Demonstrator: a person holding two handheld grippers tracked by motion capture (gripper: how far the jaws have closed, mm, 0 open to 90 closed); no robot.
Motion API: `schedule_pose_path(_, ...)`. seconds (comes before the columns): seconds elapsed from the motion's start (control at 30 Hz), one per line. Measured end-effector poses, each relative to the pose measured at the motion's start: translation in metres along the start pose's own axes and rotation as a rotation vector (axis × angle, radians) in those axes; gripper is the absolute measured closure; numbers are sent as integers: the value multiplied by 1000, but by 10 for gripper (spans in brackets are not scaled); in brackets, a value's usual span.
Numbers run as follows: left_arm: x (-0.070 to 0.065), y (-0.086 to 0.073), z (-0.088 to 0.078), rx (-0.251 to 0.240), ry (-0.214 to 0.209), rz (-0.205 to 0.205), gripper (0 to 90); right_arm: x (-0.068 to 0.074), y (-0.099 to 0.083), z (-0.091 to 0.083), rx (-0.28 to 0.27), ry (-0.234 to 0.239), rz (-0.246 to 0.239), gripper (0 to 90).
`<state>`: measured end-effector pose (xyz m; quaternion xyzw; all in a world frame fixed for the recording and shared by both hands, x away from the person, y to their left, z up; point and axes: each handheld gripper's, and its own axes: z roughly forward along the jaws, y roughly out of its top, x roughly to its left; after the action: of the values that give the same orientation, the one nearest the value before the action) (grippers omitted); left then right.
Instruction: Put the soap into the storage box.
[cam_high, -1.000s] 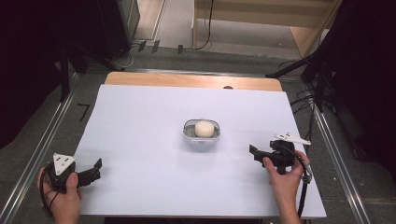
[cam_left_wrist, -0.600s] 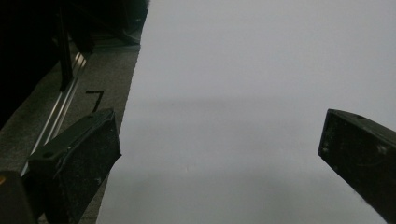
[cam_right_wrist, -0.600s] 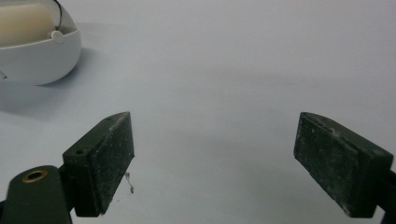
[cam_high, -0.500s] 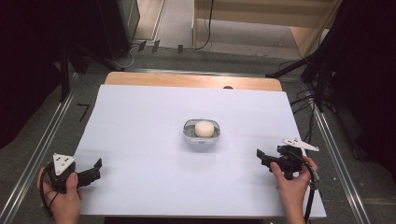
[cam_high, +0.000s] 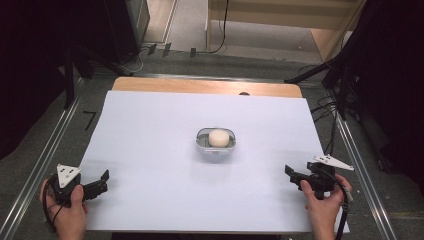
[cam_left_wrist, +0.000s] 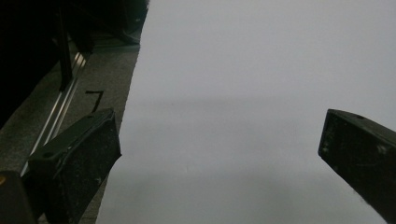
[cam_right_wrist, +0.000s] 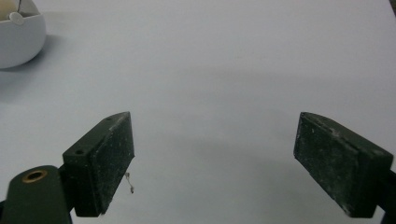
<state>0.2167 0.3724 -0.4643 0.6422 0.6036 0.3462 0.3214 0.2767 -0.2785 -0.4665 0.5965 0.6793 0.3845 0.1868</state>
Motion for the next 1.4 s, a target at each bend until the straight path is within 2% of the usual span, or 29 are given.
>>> schedule_pose_path(0.33, 0, 0, 0, -1, -2, 1, 0, -21, -10, -9, -13, -14, 18, 127)
schedule_pose_path(0.77, 0, 0, 0, 0, 1, 2, 0, -45, -22, -25, -25, -58, 32, 127)
schedule_pose_path(0.8, 0, 0, 0, 0, 1, 2, 0, -46, -22, -26, -22, -59, 43, 127)
schedule_pose_path(1.13, 0, 0, 0, -2, 1, 4, 0, -60, -30, -36, -24, -85, 43, 127)
schedule_pose_path(1.4, 0, 0, 0, -3, 2, 3, 0, -71, -38, -47, -26, -97, 62, 127)
